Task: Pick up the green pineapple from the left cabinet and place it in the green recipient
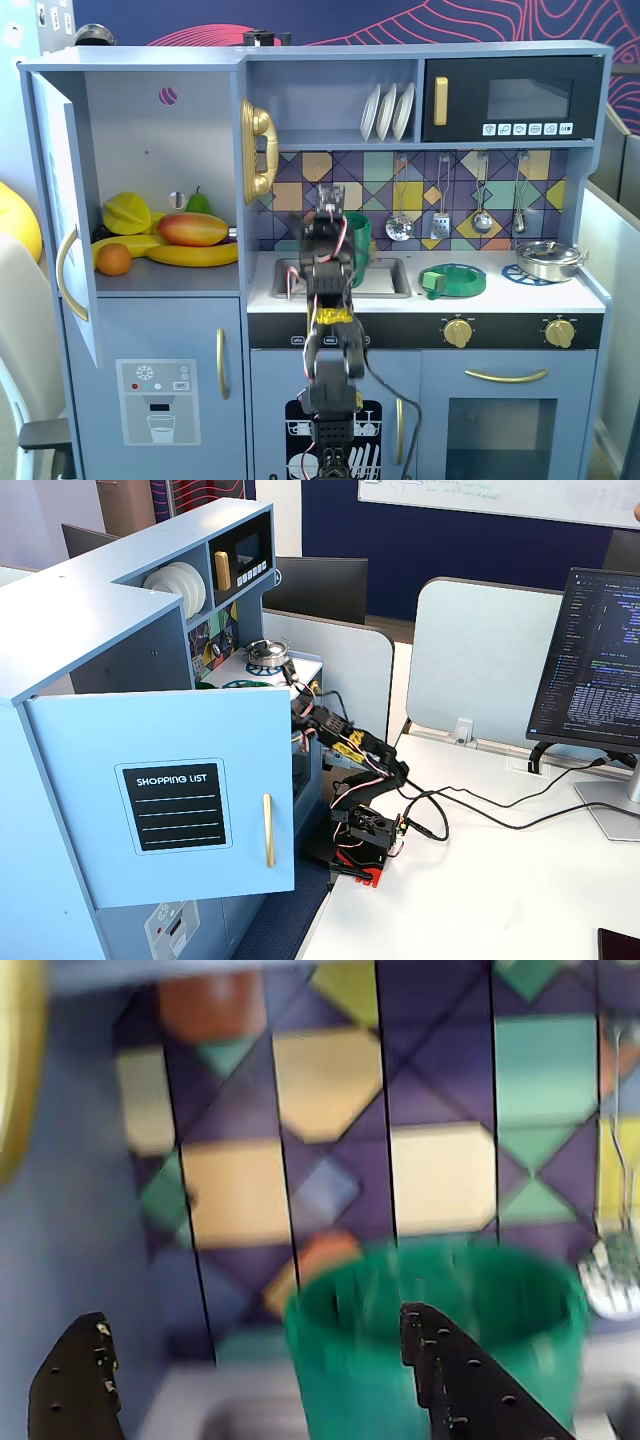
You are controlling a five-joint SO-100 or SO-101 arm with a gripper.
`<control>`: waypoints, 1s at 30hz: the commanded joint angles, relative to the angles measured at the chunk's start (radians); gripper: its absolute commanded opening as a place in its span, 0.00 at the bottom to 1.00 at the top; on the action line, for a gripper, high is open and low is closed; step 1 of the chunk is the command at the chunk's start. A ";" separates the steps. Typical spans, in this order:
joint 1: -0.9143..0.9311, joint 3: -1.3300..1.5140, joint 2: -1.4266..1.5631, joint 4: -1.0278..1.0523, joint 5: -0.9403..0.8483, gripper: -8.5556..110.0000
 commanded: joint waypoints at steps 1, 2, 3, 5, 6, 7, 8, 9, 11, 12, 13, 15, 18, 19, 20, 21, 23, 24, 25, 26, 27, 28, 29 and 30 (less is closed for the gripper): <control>-0.014 0.190 0.230 0.031 -0.014 0.33; -0.014 0.235 0.275 0.069 -0.017 0.33; -0.014 0.281 0.314 0.107 -0.025 0.32; -0.015 0.365 0.383 0.186 -0.012 0.32; -0.015 0.408 0.413 0.222 -0.014 0.32; -0.015 0.449 0.440 0.258 -0.003 0.32; -0.015 0.488 0.465 0.305 0.017 0.33; -0.015 0.518 0.480 0.368 0.009 0.32; -0.015 0.560 0.492 0.511 -0.005 0.32; -0.014 0.578 0.495 0.578 -0.025 0.31; -0.012 0.600 0.500 0.637 -0.026 0.32; -0.008 0.634 0.517 0.744 -0.029 0.31; -0.006 0.683 0.549 0.844 -0.017 0.30; -0.006 0.701 0.561 0.865 -0.014 0.30; -0.008 0.715 0.572 0.881 -0.003 0.30; -0.009 0.730 0.581 0.891 0.005 0.30; -0.009 0.755 0.603 0.911 0.005 0.30; -0.009 0.764 0.611 0.922 0.008 0.30; -0.009 0.778 0.617 0.930 0.009 0.30; -0.008 0.795 0.626 0.937 0.006 0.30; -0.006 0.811 0.640 0.951 -0.002 0.29; -0.003 0.830 0.643 0.957 -0.009 0.29; -0.002 0.845 0.643 0.960 -0.015 0.29; -0.002 0.861 0.644 0.962 -0.017 0.29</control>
